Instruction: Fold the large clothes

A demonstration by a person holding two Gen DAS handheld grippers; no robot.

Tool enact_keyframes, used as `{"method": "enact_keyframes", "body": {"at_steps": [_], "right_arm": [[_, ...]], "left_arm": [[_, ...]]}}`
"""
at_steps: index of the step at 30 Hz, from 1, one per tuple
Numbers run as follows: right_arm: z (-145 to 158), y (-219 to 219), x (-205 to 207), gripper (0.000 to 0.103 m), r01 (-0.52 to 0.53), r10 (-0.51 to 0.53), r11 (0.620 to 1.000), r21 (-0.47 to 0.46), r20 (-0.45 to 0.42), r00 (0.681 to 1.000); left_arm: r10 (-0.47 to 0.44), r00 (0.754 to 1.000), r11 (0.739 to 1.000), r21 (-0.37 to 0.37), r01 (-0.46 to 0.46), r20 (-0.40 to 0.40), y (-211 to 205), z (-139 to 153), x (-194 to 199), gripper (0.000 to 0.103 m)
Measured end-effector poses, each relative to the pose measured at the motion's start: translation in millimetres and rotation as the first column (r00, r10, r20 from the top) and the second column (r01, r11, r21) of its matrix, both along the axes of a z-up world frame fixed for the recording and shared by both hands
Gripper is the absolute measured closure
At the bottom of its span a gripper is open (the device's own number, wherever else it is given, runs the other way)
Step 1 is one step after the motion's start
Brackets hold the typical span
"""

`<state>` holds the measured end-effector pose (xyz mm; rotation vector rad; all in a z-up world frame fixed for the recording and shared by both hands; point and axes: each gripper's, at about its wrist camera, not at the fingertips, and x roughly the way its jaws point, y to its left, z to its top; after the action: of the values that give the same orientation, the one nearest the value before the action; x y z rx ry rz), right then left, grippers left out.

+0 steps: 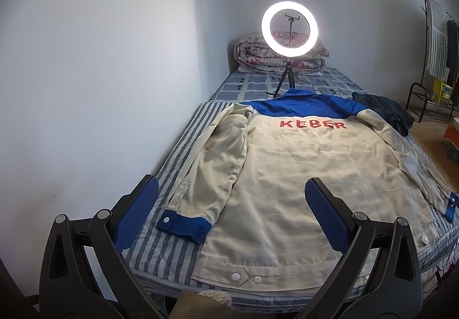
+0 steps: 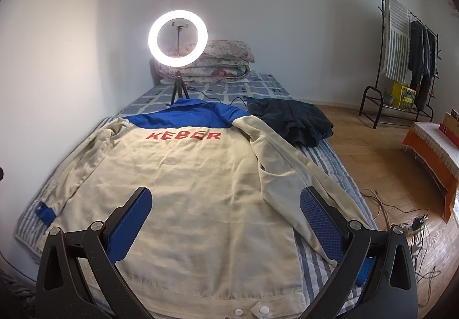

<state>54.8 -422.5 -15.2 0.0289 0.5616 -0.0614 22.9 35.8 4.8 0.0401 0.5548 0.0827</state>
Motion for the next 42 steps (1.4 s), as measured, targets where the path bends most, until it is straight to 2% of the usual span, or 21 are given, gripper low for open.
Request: {"method": "enact_keyframes", "body": {"at_steps": [10, 14, 17, 19, 24, 28, 30, 34, 37, 42], "right_arm": [[4.8, 17.7, 12.7, 0.0, -0.009, 0.009, 0.999, -0.031, 0.008, 1.0], [4.8, 23.4, 17.9, 0.001, -0.023, 0.023, 0.999, -0.035, 0.007, 1.0], [1.8, 28.7, 23.6, 0.0, -0.037, 0.037, 0.998, -0.041, 0.005, 0.999], [0.1, 33.9, 27.7, 0.0, -0.067, 0.067, 0.997, -0.035, 0.009, 0.998], [1.2, 58.9, 41.0, 0.0, -0.198, 0.199, 0.98, -0.019, 0.047, 0.979], [-3.9, 81.9, 50.5, 0.001, -0.301, 0.302, 0.953, -0.033, 0.049, 0.952], [-12.2, 93.4, 52.0, 0.001, -0.344, 0.346, 0.938, -0.039, 0.032, 0.938], [-30.8, 111.0, 48.0, 0.001, -0.414, 0.413, 0.908, -0.061, -0.036, 0.91], [-37.8, 118.6, 45.2, 0.001, -0.449, 0.445, 0.889, -0.089, -0.06, 0.893], [-43.9, 124.7, 38.5, 0.001, -0.488, 0.482, 0.865, -0.112, -0.078, 0.873]], "left_arm": [[0.019, 0.998, 0.999, 0.038, -0.017, -0.055, 22.8, -15.4, 19.9, 0.0], [0.006, 0.996, 1.0, 0.026, -0.004, -0.085, 36.2, -25.1, 30.4, 0.0], [-0.009, 0.995, 0.999, -0.037, 0.005, -0.101, 54.9, -33.1, 38.4, 0.0], [-0.005, 0.99, 0.996, -0.094, -0.009, -0.142, 69.5, -40.6, 47.8, 0.001], [0.021, 0.961, 0.969, -0.231, -0.087, -0.274, 106.1, -70.2, 68.9, 0.019], [0.014, 0.926, 0.927, -0.341, -0.154, -0.378, 132.1, -102.6, 78.3, 0.022], [0.021, 0.908, 0.904, -0.381, -0.196, -0.418, 144.6, -118.1, 82.3, 0.031], [0.023, 0.868, 0.815, -0.493, -0.304, -0.497, 171.4, -152.3, 90.8, 0.034], [0.026, 0.841, 0.76, -0.536, -0.367, -0.54, 185.2, -173.0, 96.9, 0.034], [0.053, 0.813, 0.697, -0.562, -0.446, -0.58, 203.9, -197.6, 105.0, 0.034]]}}
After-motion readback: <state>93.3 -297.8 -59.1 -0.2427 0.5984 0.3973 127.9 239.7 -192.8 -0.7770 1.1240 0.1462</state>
